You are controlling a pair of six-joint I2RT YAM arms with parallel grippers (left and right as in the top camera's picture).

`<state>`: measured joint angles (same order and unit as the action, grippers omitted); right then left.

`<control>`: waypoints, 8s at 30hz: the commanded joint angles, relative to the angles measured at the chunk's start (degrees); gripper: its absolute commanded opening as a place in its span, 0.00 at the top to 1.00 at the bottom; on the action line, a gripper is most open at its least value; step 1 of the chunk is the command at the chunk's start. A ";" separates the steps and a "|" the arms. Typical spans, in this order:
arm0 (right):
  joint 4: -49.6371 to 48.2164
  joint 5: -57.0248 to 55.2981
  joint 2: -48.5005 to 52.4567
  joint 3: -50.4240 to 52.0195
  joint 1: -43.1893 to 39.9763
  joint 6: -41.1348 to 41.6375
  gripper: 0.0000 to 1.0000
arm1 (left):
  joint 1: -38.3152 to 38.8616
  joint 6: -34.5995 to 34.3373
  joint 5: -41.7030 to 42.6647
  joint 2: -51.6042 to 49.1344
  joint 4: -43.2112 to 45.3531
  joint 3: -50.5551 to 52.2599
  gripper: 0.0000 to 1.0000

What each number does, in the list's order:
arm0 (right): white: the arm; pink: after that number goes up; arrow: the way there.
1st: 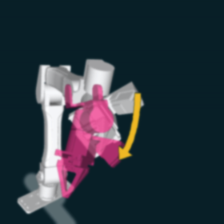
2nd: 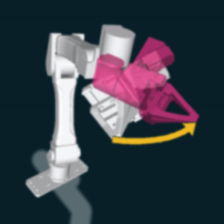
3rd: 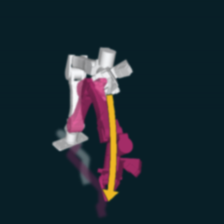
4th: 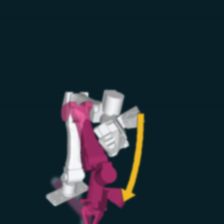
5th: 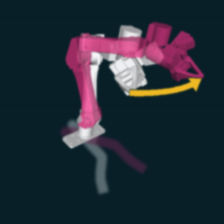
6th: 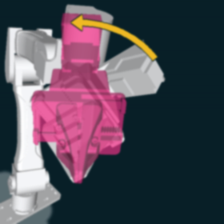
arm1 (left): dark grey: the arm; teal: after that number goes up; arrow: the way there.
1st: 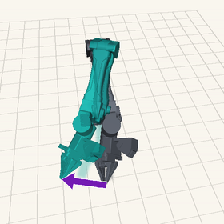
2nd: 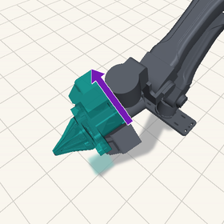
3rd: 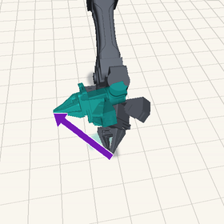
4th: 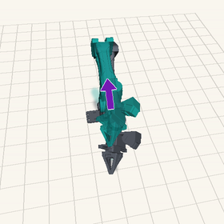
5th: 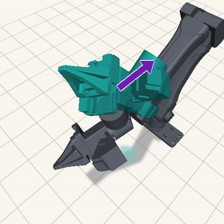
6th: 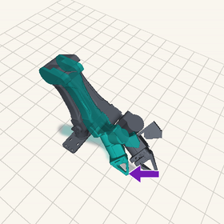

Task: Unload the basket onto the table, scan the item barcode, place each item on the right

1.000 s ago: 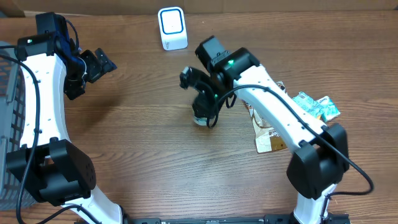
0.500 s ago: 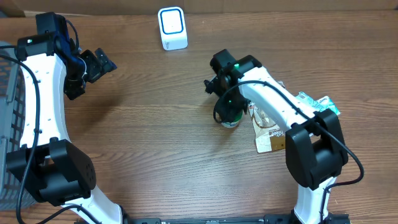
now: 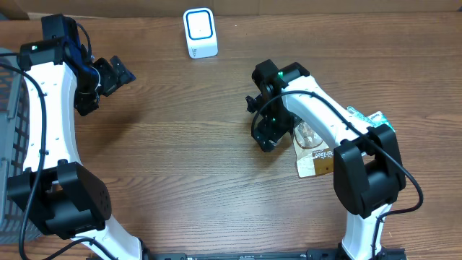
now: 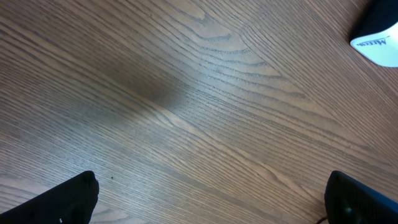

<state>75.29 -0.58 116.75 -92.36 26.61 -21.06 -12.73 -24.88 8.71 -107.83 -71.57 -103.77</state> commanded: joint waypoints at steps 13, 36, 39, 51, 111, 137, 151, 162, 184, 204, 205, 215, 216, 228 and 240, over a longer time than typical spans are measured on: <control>15.13 4.37 -22.62 -25.38 -0.28 10.21 0.00 | 0.52 0.48 -0.35 -0.63 0.02 -0.20 0.00; 21.46 10.47 -40.50 -25.83 -0.28 12.09 0.00 | 0.52 0.48 -0.35 -0.63 0.02 -0.20 0.00; 19.63 6.93 -40.41 -25.73 -0.33 15.32 0.00 | 0.55 0.48 -0.35 -0.63 0.02 -0.20 0.00; -12.52 5.51 -56.57 1.33 -10.58 20.46 0.00 | 0.55 0.48 -0.35 -0.66 0.02 -0.20 0.01; -71.28 8.37 -116.58 91.91 -19.56 24.50 0.00 | 0.55 0.48 -0.35 -0.66 0.02 -0.20 0.00; -71.28 8.37 -116.58 91.91 -19.56 24.50 0.00 | 10.73 0.59 -0.39 19.34 0.02 1.03 0.01; -71.28 8.37 -116.58 91.91 -19.56 24.50 0.00 | 16.52 5.99 -7.04 54.31 34.49 44.74 0.00; -71.28 8.37 -116.58 91.91 -19.56 24.50 0.00 | 16.52 22.01 -1.53 78.77 68.94 77.66 0.01; -71.28 8.37 -116.58 91.91 -19.56 24.50 0.00 | 18.38 41.86 2.73 107.75 70.90 103.51 0.00; -71.28 8.37 -116.58 91.91 -19.56 24.50 0.00 | 18.34 39.47 2.73 107.62 68.19 103.49 0.00; -71.28 8.37 -116.58 91.91 -19.56 24.50 0.00 | 18.34 39.47 2.73 107.62 68.19 103.49 0.01; -71.28 8.37 -116.58 91.91 -19.56 24.50 0.00 | 18.34 39.47 2.73 107.62 68.19 103.49 0.01; -71.28 8.37 -116.58 91.91 -19.56 24.50 0.00 | 18.34 39.47 2.73 107.62 68.19 103.49 0.01; -71.28 8.37 -116.58 91.91 -19.56 24.50 0.00 | 18.34 39.47 2.73 107.62 68.19 103.49 0.01; -71.28 8.37 -116.58 91.91 -19.56 24.50 0.00 | 18.34 39.47 2.73 107.62 68.19 103.49 0.00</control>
<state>4.27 7.51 0.73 -1.06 7.20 3.03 5.28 15.16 10.96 -0.97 -3.44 -0.58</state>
